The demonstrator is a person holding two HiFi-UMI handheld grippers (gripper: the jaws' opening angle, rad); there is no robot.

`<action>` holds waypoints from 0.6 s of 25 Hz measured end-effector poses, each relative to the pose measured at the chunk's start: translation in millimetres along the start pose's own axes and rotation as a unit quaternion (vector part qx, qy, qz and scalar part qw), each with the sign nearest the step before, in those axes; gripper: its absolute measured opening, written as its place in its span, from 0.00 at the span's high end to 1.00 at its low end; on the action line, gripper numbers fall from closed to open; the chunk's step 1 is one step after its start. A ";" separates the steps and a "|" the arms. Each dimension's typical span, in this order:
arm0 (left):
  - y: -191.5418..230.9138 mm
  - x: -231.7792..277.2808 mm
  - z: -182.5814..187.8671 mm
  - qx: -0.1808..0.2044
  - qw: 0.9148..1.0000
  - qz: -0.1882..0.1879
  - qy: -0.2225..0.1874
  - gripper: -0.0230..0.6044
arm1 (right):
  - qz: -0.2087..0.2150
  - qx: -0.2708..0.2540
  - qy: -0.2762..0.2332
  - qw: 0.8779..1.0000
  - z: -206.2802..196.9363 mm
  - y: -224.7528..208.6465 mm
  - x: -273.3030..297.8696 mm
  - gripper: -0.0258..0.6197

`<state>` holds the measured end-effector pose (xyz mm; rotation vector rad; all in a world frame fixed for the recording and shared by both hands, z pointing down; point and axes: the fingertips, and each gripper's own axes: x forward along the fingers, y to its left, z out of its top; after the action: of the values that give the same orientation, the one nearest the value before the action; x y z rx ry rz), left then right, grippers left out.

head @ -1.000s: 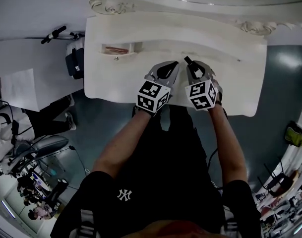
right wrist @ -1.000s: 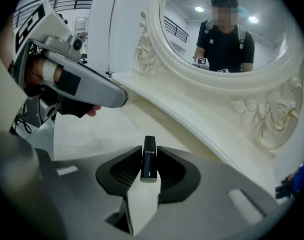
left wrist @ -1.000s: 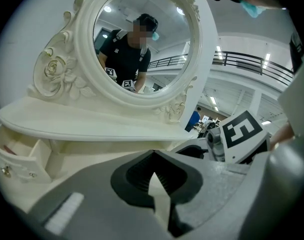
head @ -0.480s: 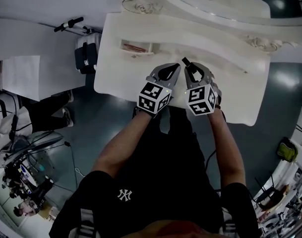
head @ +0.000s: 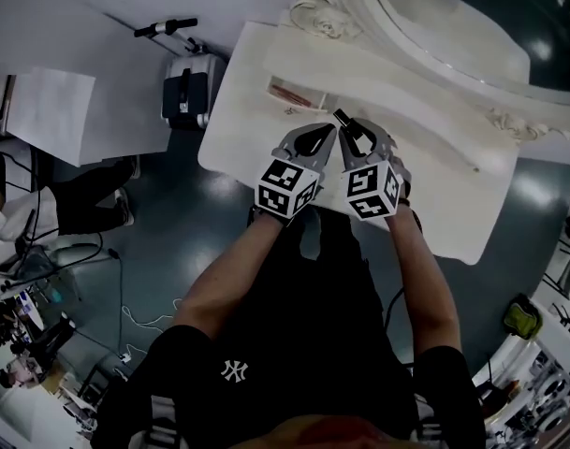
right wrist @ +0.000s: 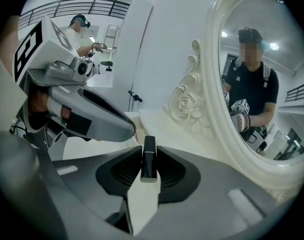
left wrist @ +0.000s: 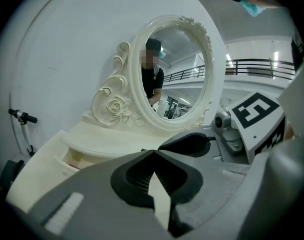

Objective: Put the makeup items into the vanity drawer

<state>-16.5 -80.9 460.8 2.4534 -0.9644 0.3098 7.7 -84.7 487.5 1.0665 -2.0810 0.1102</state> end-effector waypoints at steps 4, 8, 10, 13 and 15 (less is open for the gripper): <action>25.5 -12.5 3.9 -0.011 1.000 0.025 -0.010 0.96 | 0.021 -0.024 -0.011 0.999 24.7 14.0 20.4 0.78; 47.0 -22.5 6.2 -0.018 0.999 0.041 -0.015 0.96 | 0.035 -0.037 -0.015 0.999 40.9 26.3 39.2 0.78; 58.0 -26.6 7.3 -0.022 0.998 0.049 -0.017 0.96 | 0.042 -0.043 -0.015 0.998 46.9 30.6 48.8 0.78; 73.1 -31.6 8.7 -0.028 0.998 0.061 -0.021 0.96 | 0.051 -0.051 -0.014 0.997 53.7 35.1 61.5 0.78; 81.7 -33.8 9.7 -0.032 0.997 0.067 -0.023 0.96 | 0.056 -0.056 -0.014 0.997 57.8 37.4 68.7 0.78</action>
<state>-96.8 -118.2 468.8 2.3520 -1.1439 0.2650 -77.6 -128.5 503.3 0.8906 -2.1452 0.0343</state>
